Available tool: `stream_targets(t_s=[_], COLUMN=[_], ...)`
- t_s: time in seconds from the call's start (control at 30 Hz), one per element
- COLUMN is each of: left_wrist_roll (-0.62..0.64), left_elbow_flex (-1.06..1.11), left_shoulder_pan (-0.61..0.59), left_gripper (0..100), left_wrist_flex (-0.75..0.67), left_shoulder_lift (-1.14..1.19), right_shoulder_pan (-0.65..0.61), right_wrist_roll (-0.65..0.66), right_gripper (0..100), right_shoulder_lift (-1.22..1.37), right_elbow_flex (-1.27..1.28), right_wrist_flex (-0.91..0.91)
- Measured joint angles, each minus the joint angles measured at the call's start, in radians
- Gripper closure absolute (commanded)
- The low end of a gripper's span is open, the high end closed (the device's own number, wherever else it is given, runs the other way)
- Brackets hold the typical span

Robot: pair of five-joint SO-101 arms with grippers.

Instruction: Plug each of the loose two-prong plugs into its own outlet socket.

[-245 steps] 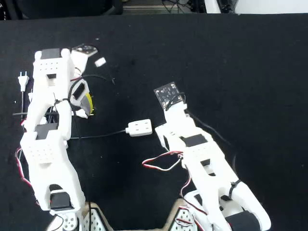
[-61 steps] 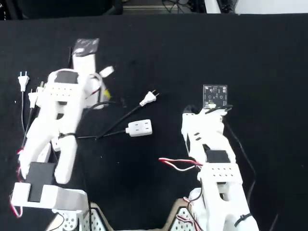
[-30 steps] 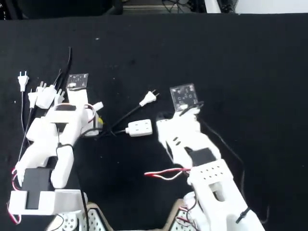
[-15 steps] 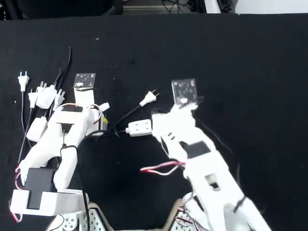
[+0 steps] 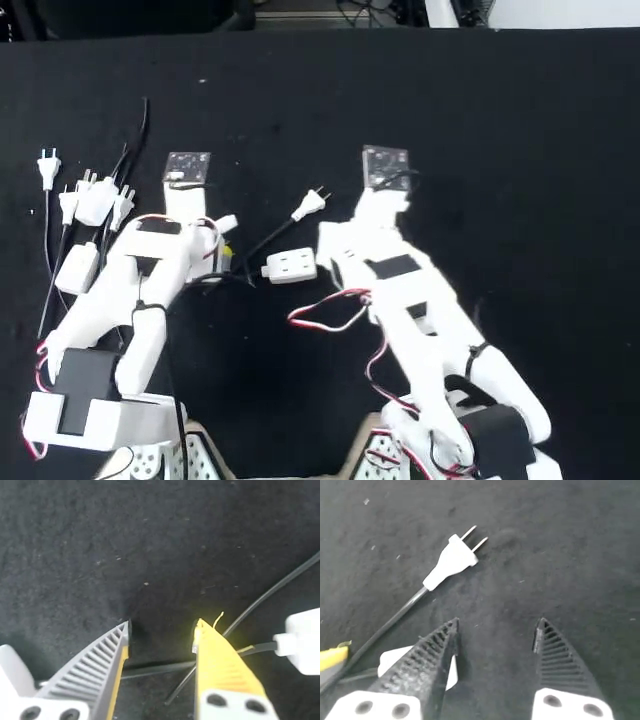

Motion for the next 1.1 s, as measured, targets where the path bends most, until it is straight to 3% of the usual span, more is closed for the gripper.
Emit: stream_targets(t_s=[0.43, 0.67, 0.97, 1.1], left_wrist_roll=[0.003, 0.000, 0.000, 0.000], left_elbow_flex=[0.002, 0.124, 0.305, 0.325], left_shoulder_pan=[0.161, 0.189, 0.189, 0.132], left_gripper=[78, 78, 78, 78], left_wrist_flex=[-0.005, 0.005, 0.006, 0.006], left_shoulder_lift=[-0.012, -0.215, -0.546, -0.623], right_shoulder_pan=[0.012, -0.107, -0.120, -0.120], right_wrist_roll=[0.000, 0.000, 0.000, 0.000], right_gripper=[76.2, 76.2, 76.2, 76.2], right_shoulder_lift=[0.000, 0.000, 0.094, 0.199], right_elbow_flex=[0.008, 0.011, 0.084, 0.077], right_wrist_flex=[-0.012, -0.028, -0.345, -0.382])
